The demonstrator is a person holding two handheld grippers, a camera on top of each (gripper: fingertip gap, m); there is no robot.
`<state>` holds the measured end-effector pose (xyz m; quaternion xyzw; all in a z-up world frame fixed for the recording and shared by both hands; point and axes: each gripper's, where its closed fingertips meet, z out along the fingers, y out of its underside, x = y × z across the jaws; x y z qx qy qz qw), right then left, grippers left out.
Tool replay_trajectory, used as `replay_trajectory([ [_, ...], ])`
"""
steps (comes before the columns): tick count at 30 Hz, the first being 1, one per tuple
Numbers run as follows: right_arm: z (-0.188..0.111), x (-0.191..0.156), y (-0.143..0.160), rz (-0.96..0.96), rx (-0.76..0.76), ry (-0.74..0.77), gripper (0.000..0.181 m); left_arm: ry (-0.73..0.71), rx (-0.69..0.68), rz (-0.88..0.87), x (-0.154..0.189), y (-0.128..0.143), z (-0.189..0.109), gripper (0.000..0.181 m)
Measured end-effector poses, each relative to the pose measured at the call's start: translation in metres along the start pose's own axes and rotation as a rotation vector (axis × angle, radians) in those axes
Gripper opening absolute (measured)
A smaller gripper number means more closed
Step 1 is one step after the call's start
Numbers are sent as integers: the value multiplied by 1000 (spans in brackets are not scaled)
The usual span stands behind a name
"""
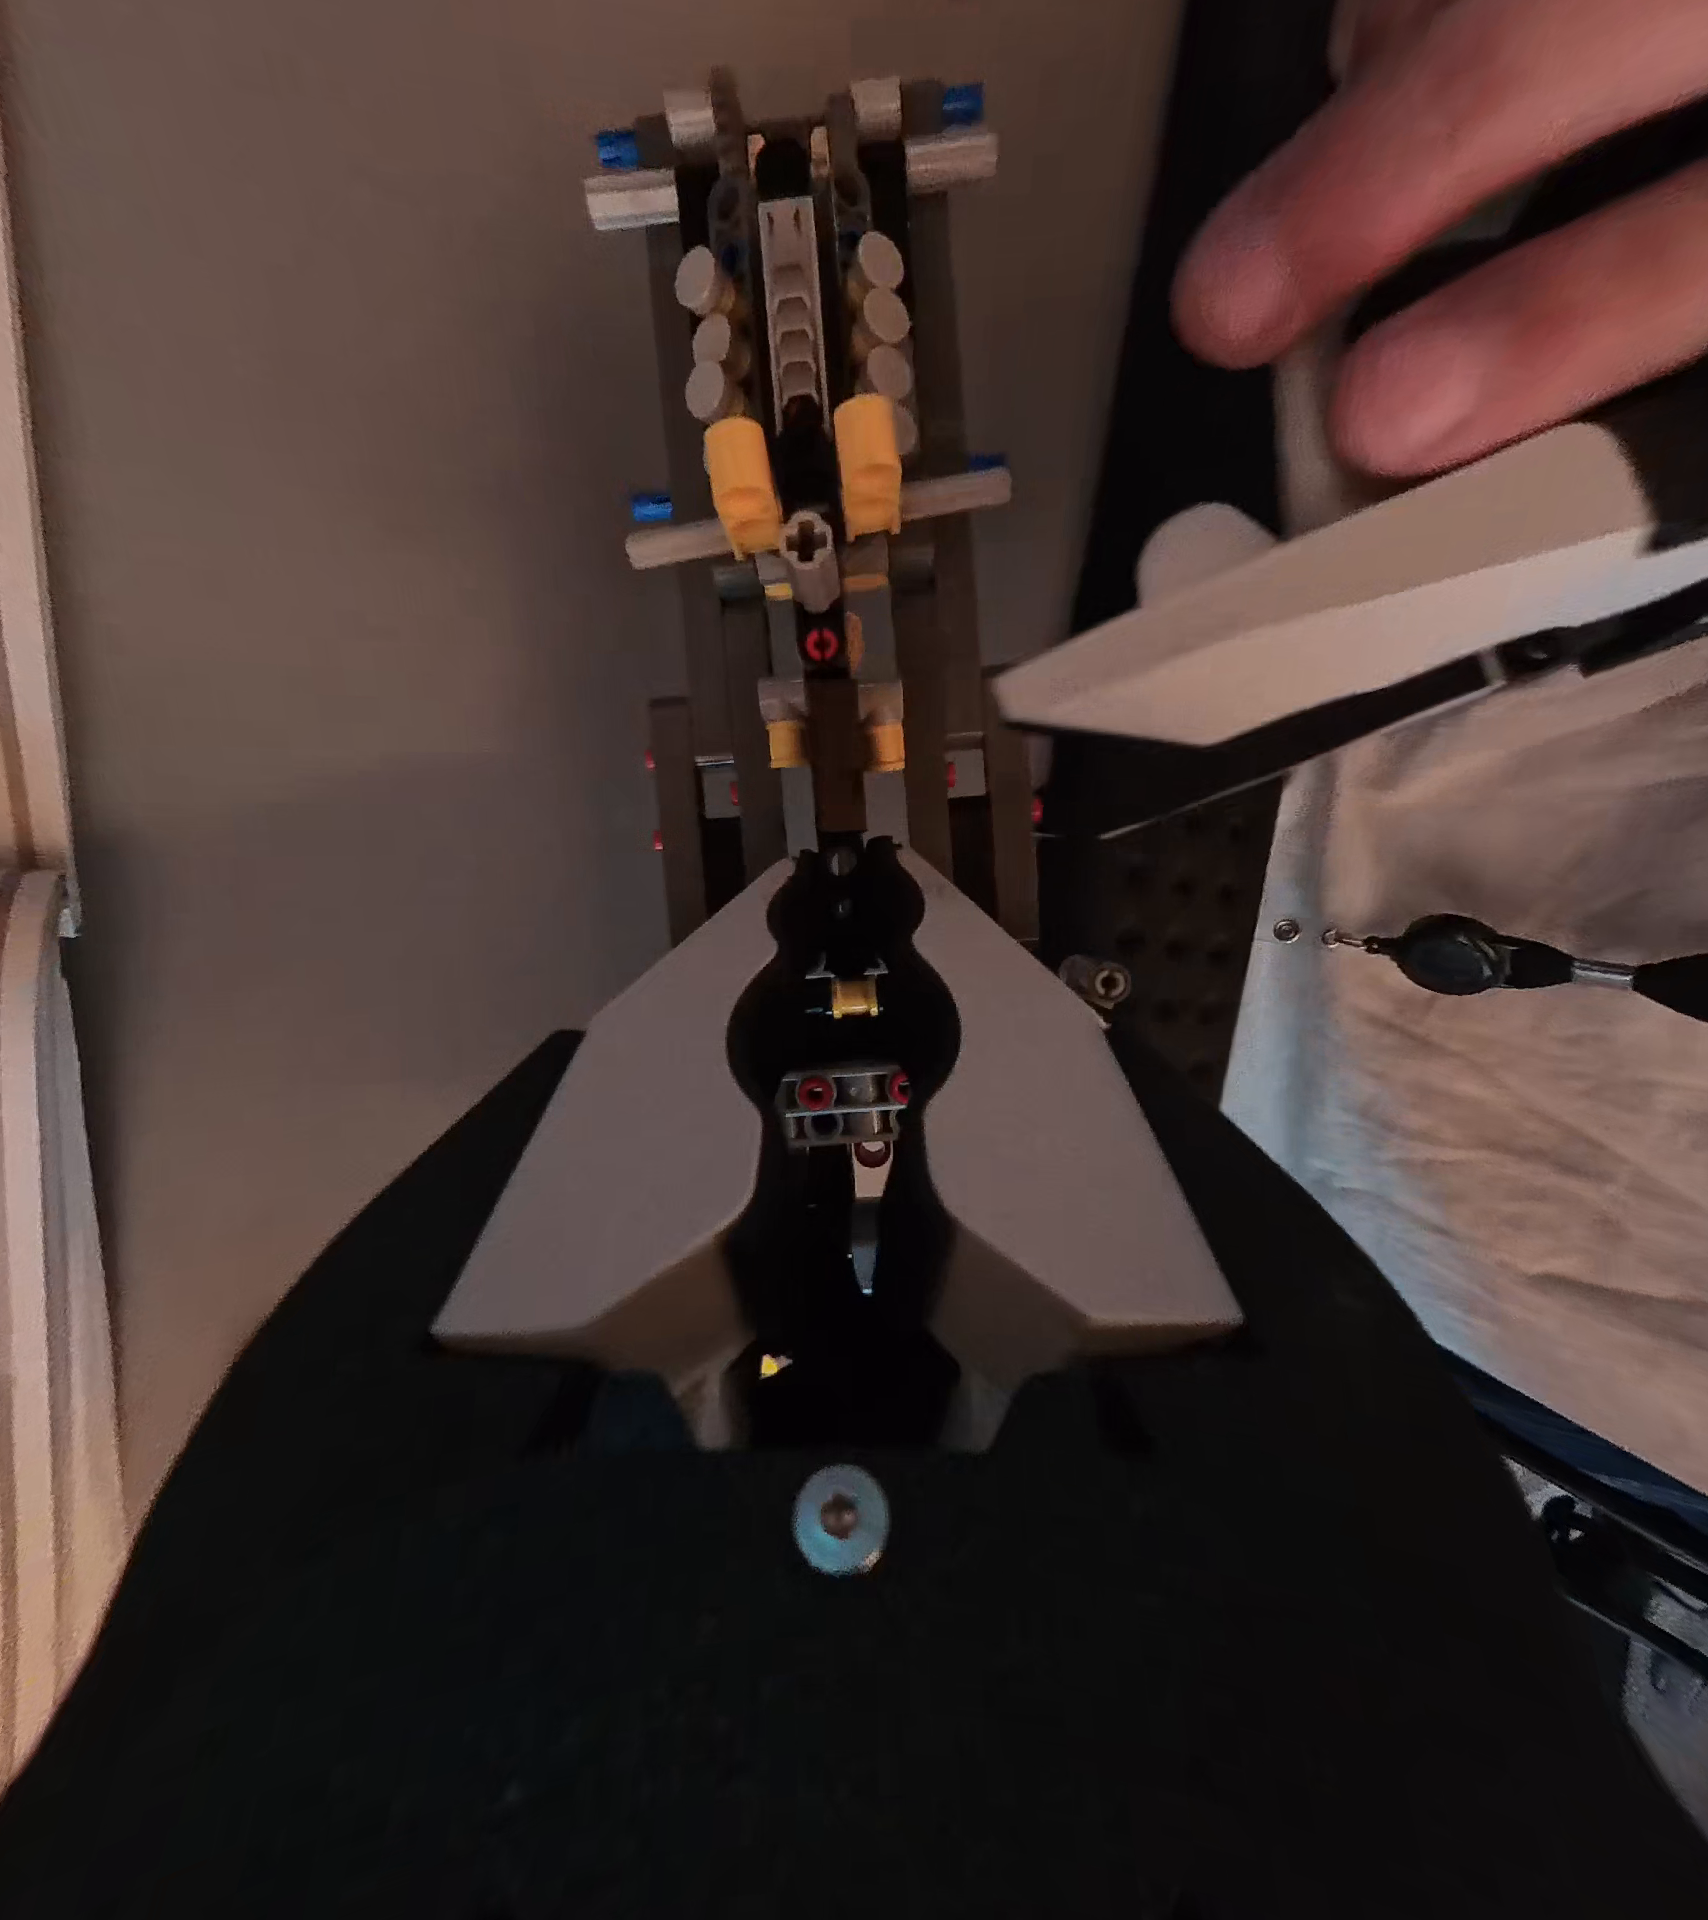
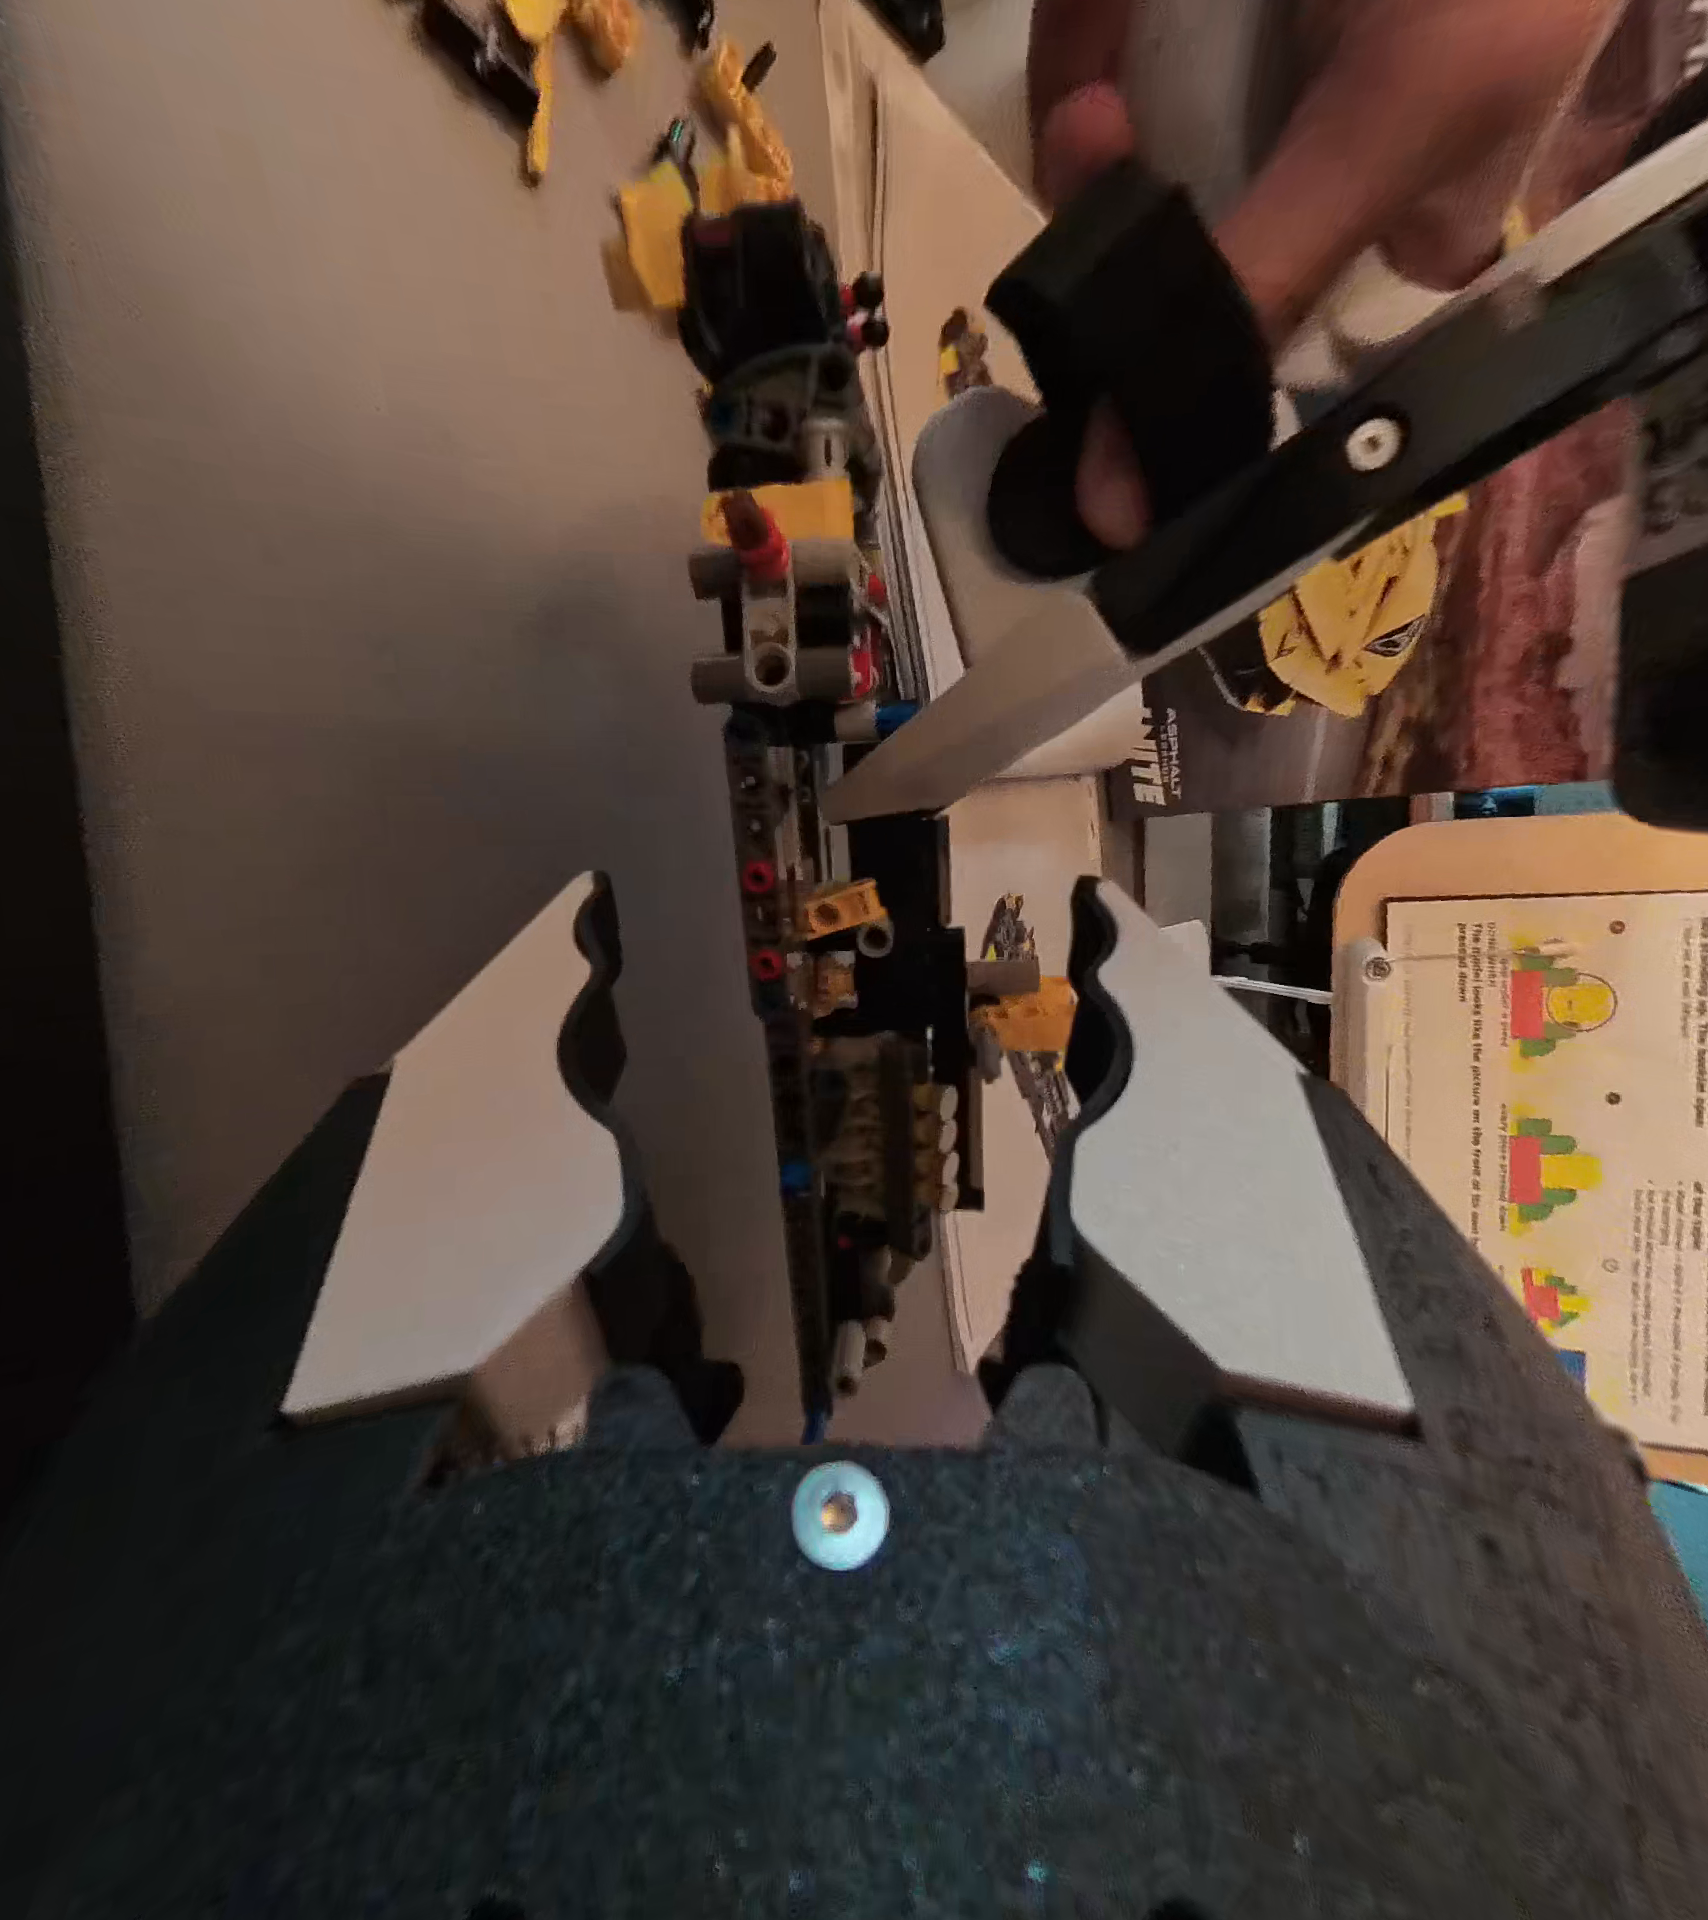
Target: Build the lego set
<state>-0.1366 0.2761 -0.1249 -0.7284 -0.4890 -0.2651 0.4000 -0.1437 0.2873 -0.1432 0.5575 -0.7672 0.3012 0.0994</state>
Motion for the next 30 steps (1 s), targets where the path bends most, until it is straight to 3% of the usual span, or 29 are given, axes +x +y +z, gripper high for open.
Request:
replay_trajectory([
  [7,11,-4,13,-92,-65,-44,71,1,-5,21,16,-4,0,6],
  [9,12,-6,17,-115,-95,-51,59,2,-2,30,20,-6,1,6],
  [17,11,5,22,-246,-120,55,42,-25,1,63,25,-10,5,6],
  [30,13,-1,27,-159,-125,29,45,-55,-8,59,21,-12,9,6],
])
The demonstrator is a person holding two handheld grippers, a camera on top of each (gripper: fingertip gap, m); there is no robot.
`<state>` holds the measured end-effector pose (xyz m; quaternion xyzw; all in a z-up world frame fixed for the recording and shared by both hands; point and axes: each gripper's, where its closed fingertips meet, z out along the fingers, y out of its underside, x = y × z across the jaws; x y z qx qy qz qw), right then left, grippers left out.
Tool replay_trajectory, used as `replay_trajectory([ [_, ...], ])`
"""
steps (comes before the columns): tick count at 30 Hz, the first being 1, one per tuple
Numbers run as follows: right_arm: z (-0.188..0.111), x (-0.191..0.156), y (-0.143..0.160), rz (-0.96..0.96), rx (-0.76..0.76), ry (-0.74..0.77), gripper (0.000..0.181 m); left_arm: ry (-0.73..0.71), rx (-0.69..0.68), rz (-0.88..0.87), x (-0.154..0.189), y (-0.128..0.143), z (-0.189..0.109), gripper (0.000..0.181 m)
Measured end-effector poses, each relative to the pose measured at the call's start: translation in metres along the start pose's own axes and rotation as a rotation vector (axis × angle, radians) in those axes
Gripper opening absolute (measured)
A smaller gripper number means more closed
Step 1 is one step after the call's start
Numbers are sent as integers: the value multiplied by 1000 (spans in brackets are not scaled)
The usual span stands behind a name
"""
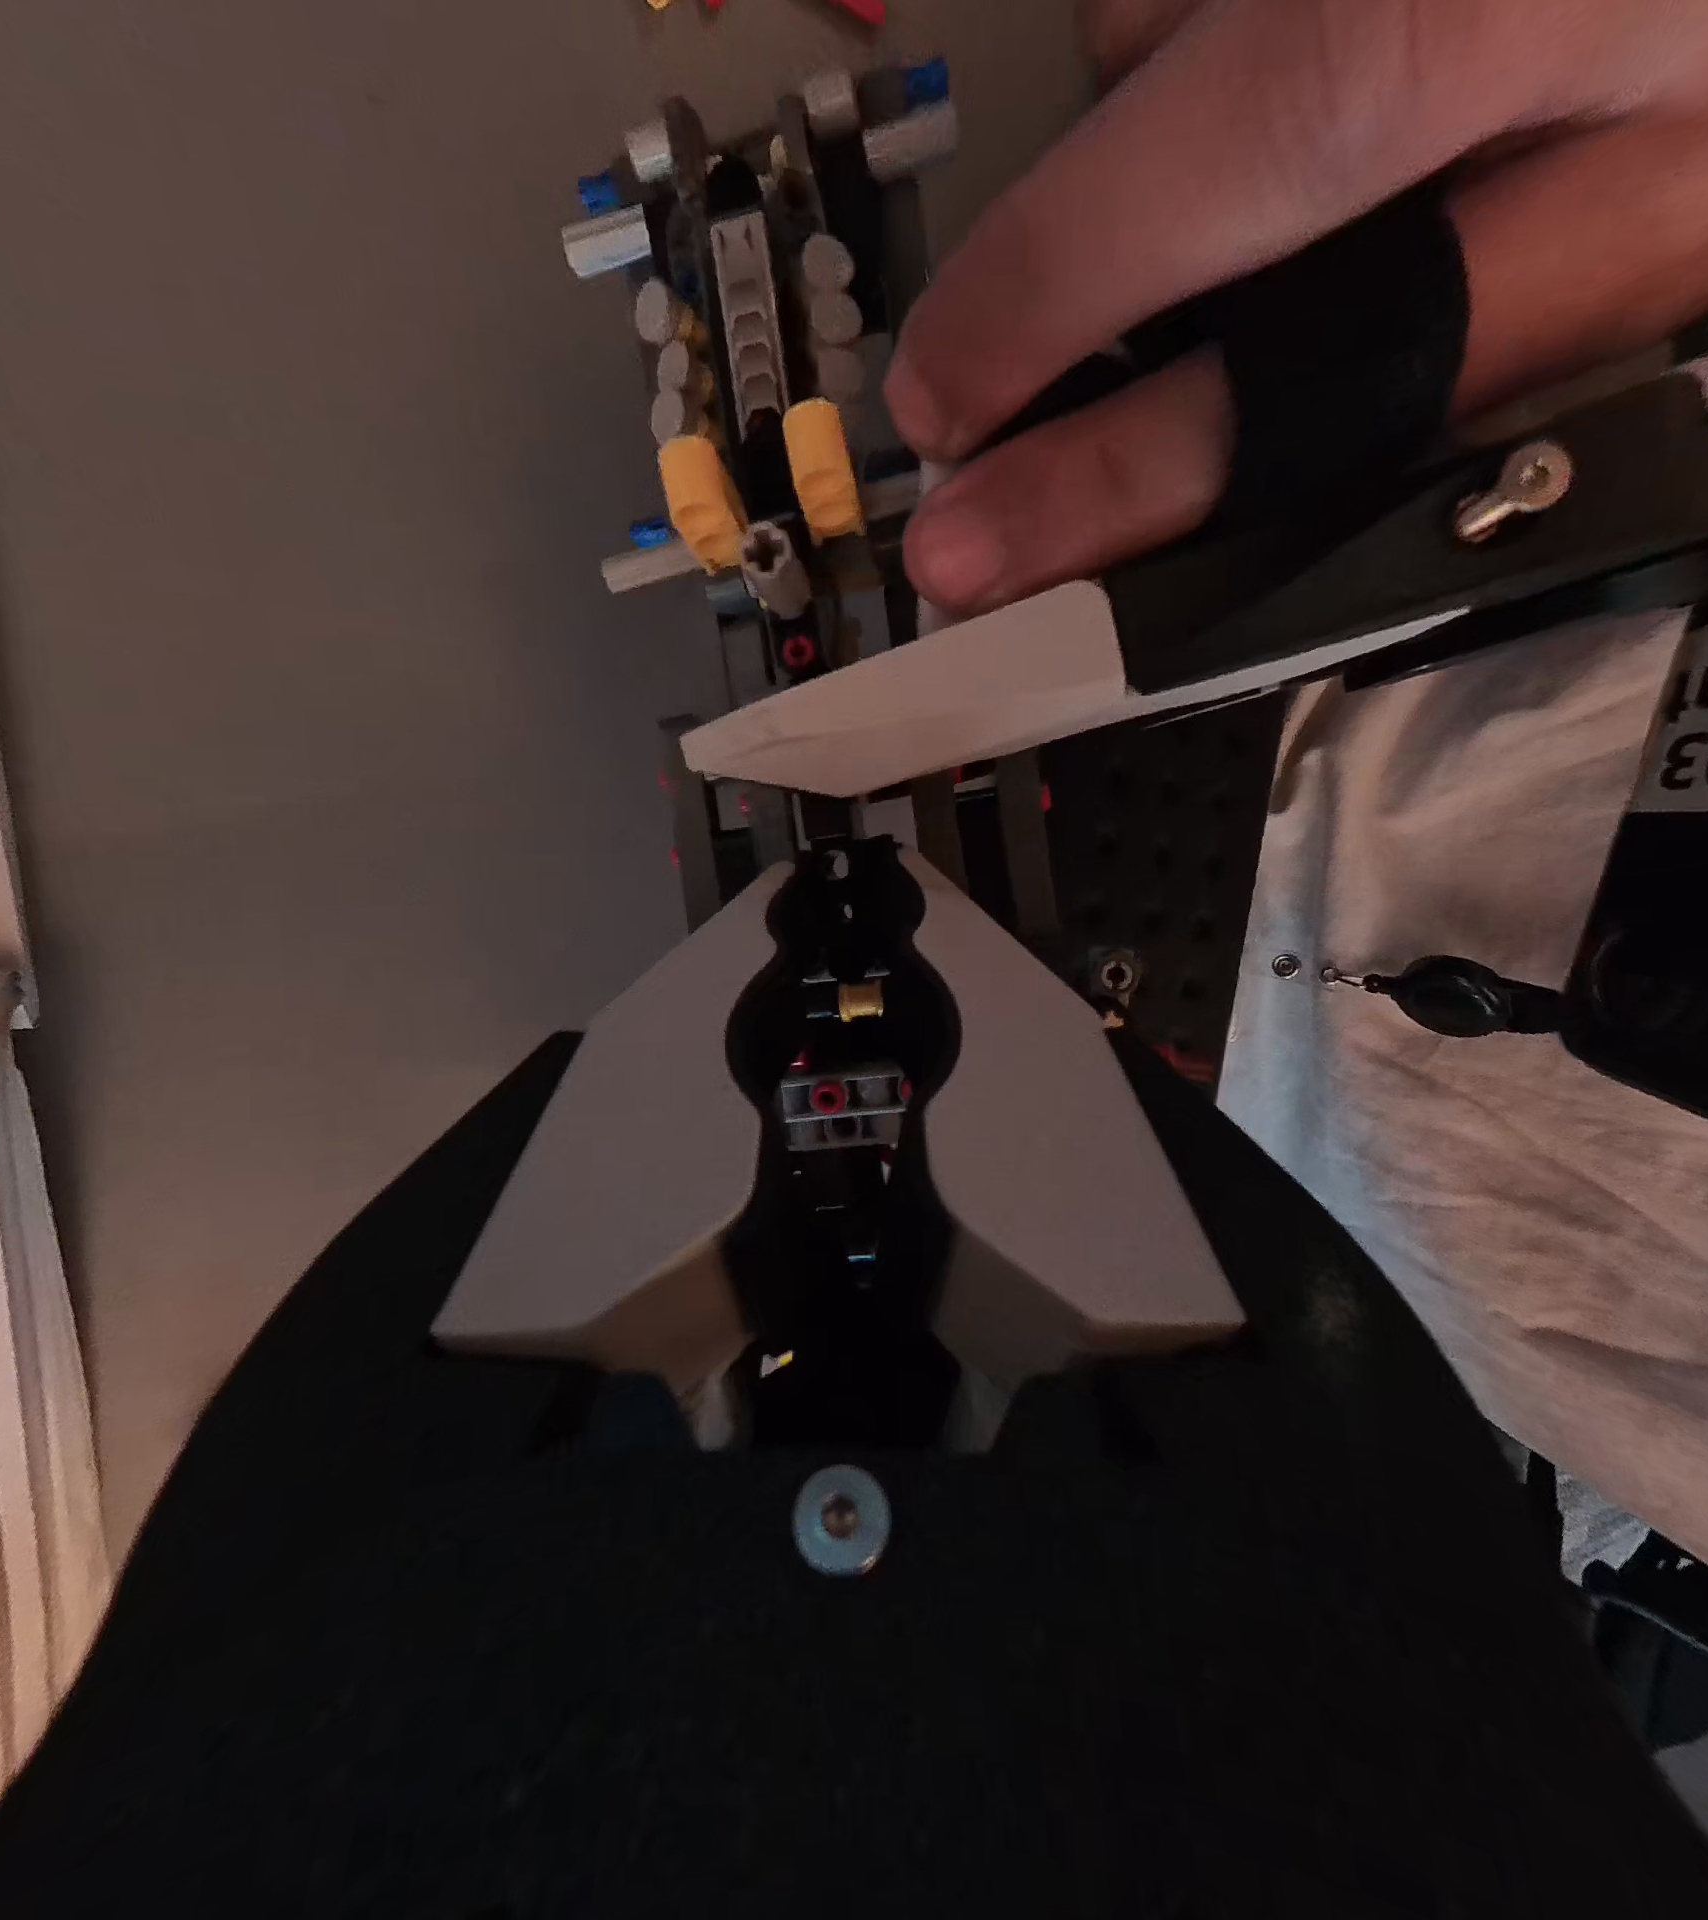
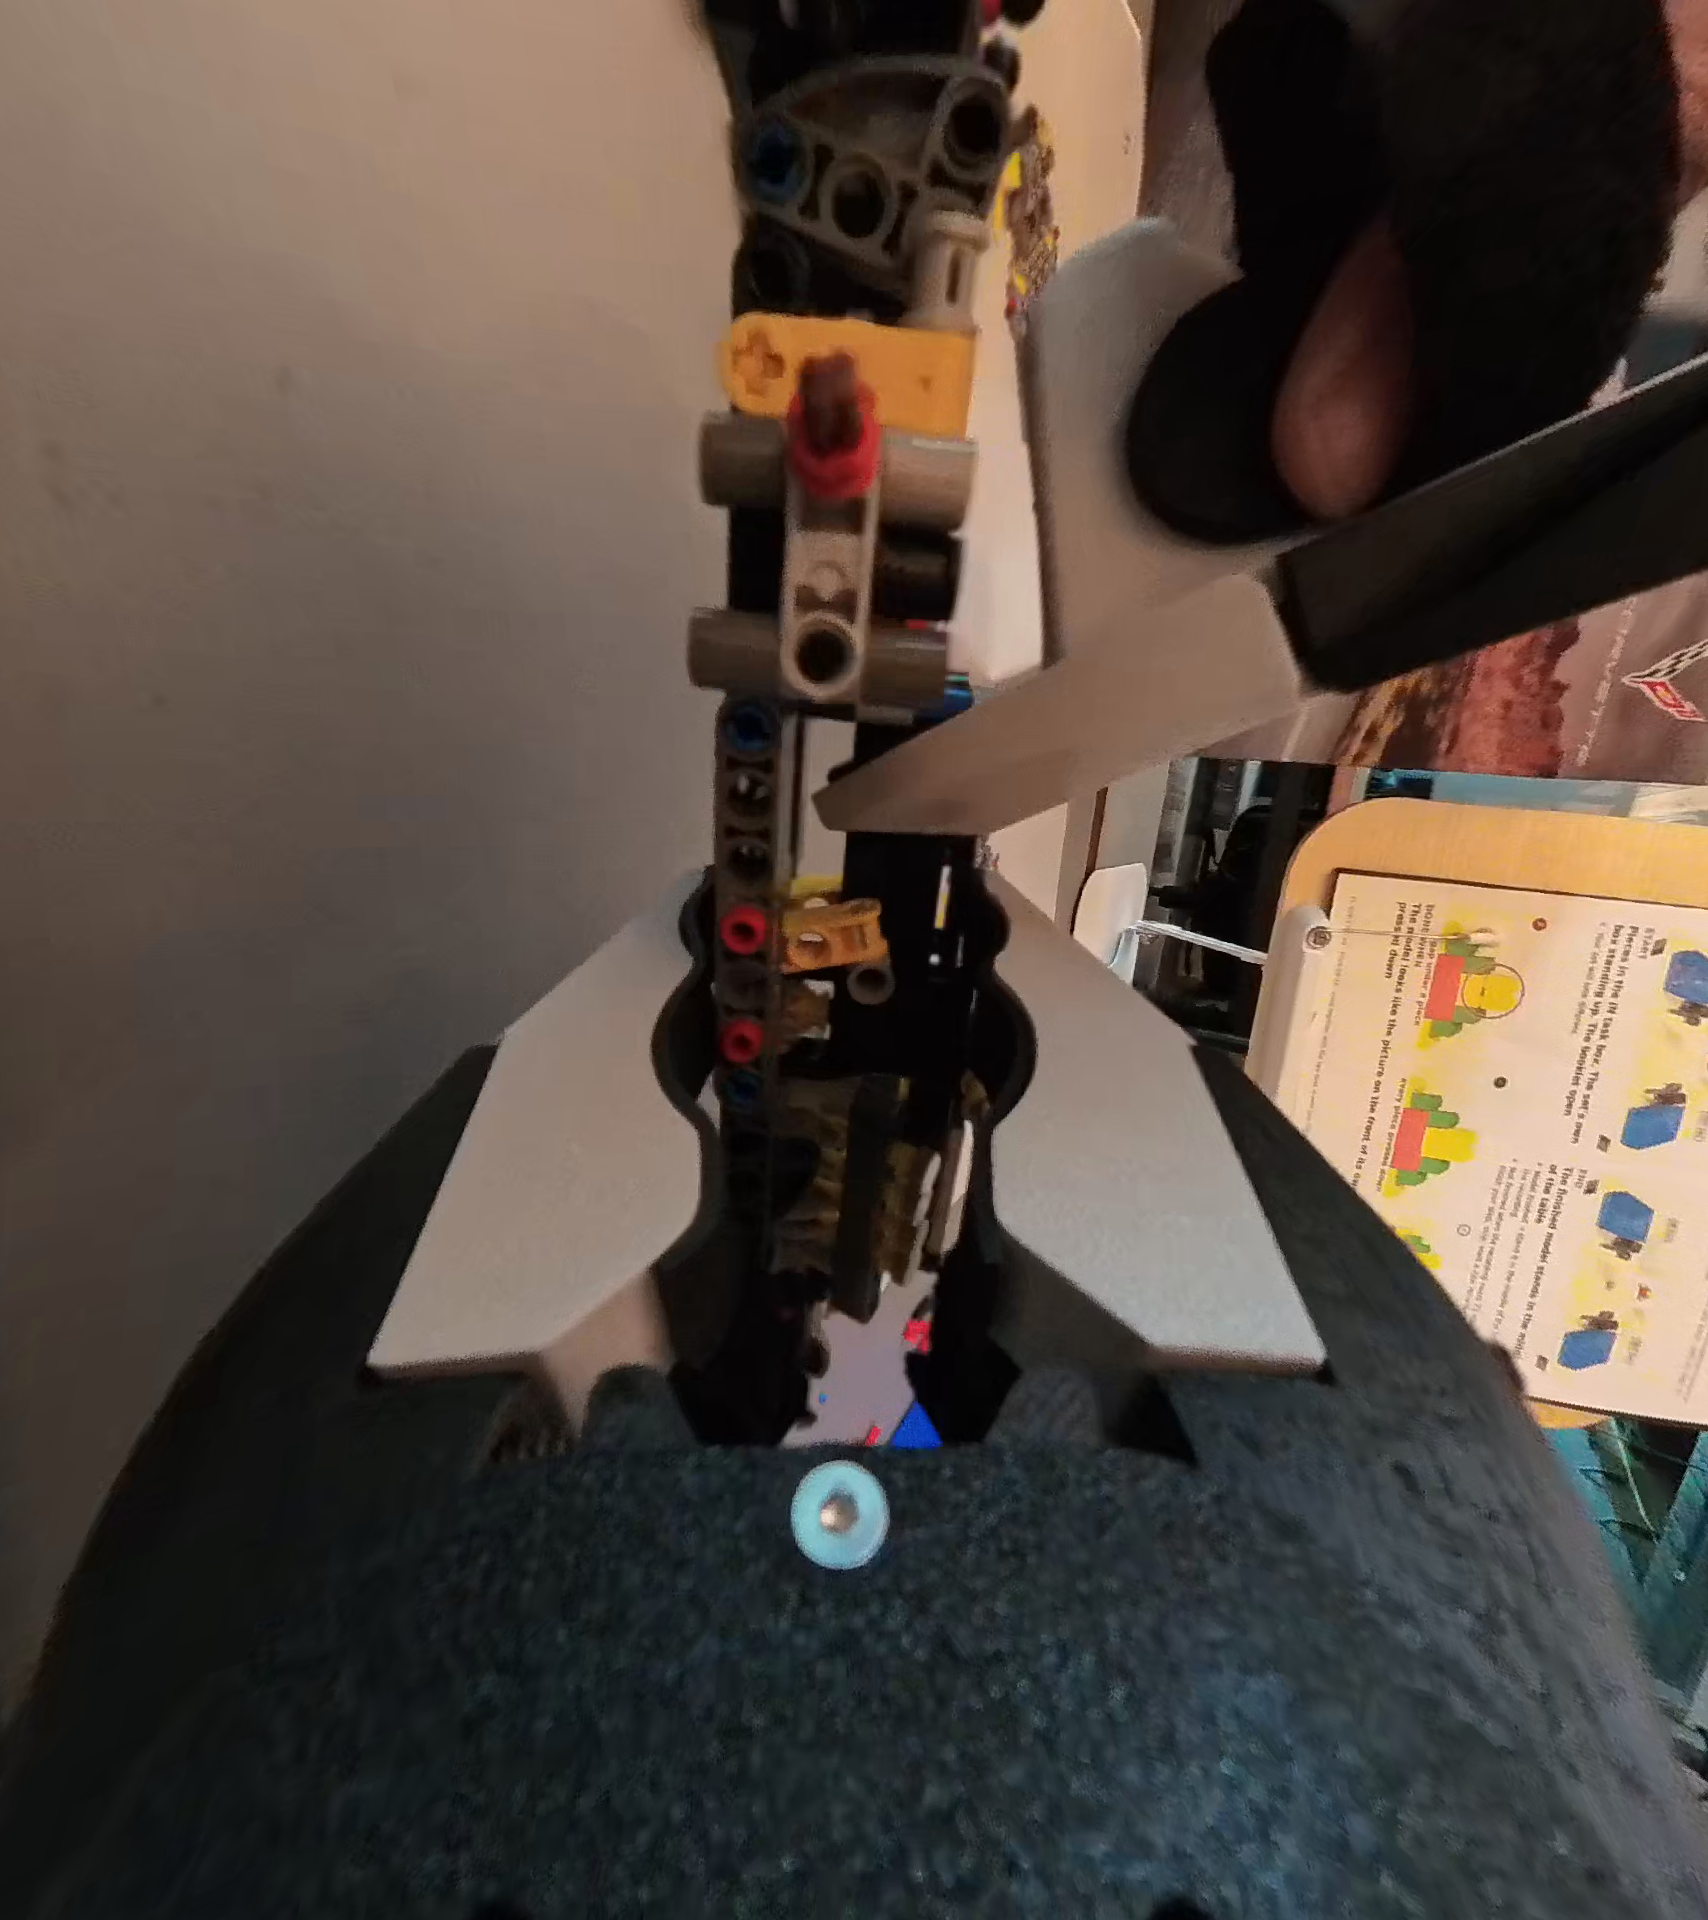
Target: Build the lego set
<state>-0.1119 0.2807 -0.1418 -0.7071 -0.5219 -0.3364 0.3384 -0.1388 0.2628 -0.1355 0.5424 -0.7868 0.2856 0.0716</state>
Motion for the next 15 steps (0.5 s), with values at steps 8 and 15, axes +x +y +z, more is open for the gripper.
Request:
replay_trajectory([
  [8,-3,-6,-2,57,16,-38,63,-43,-19,13,-4,0,2,6],
  [15,-24,-5,4,188,84,-108,69,-120,-41,22,-16,13,-1,6],
])
